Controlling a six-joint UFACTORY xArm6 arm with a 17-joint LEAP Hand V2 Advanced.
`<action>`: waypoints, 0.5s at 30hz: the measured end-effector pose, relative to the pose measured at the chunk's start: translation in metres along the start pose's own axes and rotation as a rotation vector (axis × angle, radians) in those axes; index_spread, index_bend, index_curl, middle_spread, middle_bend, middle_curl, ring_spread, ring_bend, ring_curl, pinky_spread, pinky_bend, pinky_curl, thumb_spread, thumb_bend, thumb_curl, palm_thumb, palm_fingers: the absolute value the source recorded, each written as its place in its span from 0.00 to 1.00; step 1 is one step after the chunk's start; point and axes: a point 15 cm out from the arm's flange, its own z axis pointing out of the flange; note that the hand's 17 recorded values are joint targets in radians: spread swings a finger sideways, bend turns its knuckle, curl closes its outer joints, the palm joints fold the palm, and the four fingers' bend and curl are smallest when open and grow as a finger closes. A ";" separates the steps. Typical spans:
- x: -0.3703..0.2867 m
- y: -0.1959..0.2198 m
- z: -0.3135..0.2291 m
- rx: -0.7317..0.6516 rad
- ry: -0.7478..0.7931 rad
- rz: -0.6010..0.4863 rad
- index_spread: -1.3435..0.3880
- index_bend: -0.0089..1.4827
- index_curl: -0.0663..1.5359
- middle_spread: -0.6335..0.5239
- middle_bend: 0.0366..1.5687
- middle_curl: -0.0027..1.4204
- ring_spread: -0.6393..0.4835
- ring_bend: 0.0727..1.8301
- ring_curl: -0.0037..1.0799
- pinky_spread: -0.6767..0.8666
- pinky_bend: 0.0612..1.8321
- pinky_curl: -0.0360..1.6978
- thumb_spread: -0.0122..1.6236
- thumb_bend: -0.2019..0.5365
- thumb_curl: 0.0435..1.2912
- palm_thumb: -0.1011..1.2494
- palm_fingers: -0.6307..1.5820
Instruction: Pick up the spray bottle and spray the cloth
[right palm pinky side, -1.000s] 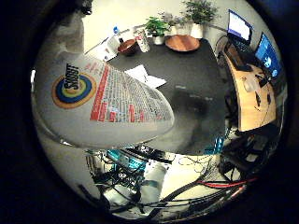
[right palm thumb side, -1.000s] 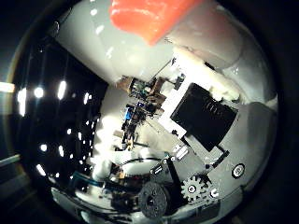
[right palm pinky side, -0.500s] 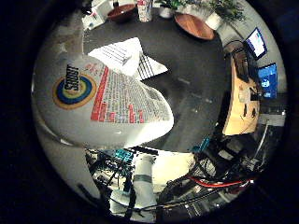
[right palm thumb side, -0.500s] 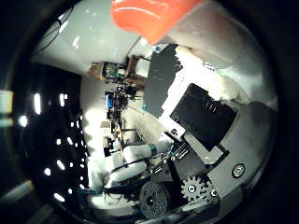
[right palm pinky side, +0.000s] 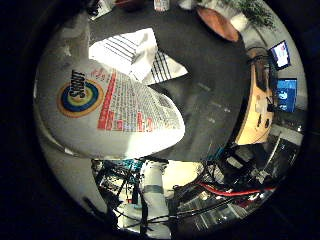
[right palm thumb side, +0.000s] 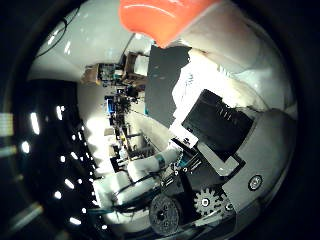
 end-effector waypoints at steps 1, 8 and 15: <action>-0.004 0.002 -0.016 0.032 0.007 -0.009 0.63 0.77 0.43 0.40 0.84 0.46 0.39 0.77 0.51 0.21 0.68 0.36 0.55 0.26 0.77 0.84 0.85; -0.024 0.019 -0.075 0.154 0.036 -0.047 0.63 0.77 0.43 0.40 0.84 0.46 0.39 0.77 0.51 0.21 0.68 0.36 0.55 0.26 0.77 0.84 0.85; -0.008 -0.005 -0.027 0.084 0.021 -0.023 0.63 0.77 0.43 0.40 0.83 0.46 0.39 0.77 0.51 0.21 0.68 0.36 0.55 0.26 0.77 0.83 0.85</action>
